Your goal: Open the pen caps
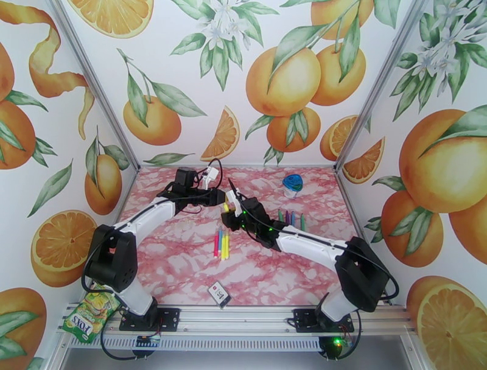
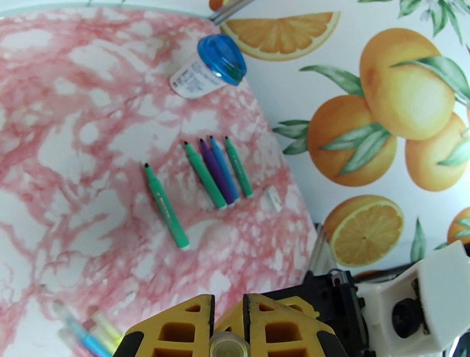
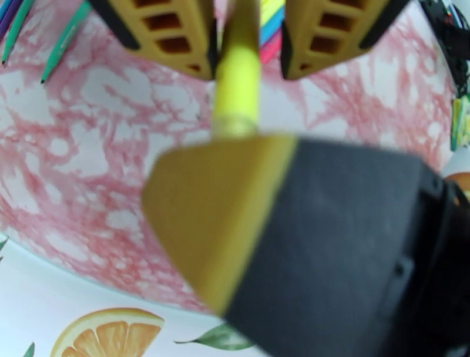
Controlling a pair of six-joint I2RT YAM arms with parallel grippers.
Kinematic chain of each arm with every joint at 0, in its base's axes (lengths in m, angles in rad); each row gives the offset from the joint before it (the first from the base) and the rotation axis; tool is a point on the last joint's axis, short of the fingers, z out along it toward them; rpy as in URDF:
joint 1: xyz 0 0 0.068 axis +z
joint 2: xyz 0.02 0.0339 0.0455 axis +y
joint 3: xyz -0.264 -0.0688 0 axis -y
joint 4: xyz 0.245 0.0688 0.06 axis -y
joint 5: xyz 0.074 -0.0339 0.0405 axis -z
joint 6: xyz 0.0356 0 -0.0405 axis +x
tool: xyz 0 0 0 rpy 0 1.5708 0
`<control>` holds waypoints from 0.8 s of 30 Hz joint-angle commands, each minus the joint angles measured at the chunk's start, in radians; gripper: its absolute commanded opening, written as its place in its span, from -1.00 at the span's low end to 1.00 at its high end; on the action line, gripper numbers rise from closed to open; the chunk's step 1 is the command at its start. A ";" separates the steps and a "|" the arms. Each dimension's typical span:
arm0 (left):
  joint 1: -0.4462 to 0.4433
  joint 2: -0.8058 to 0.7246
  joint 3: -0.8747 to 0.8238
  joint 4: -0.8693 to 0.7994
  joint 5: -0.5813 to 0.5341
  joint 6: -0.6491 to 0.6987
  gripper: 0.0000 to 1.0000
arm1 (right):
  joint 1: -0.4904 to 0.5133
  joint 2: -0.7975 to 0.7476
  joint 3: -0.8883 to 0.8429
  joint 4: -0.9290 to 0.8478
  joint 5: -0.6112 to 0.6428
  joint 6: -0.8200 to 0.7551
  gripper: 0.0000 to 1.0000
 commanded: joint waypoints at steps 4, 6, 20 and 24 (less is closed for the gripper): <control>-0.005 -0.016 0.028 -0.004 0.028 0.018 -0.97 | 0.003 0.041 0.042 0.027 -0.030 -0.009 -0.48; -0.005 -0.021 0.026 -0.002 0.030 0.019 -0.97 | 0.002 0.044 0.041 0.027 -0.033 -0.008 -0.50; -0.002 -0.029 0.040 0.013 -0.005 -0.008 -1.00 | 0.002 0.029 0.002 0.032 -0.049 -0.025 -0.91; 0.003 -0.024 0.062 0.007 -0.065 -0.024 -1.00 | 0.005 0.011 -0.029 0.034 -0.047 -0.045 -1.00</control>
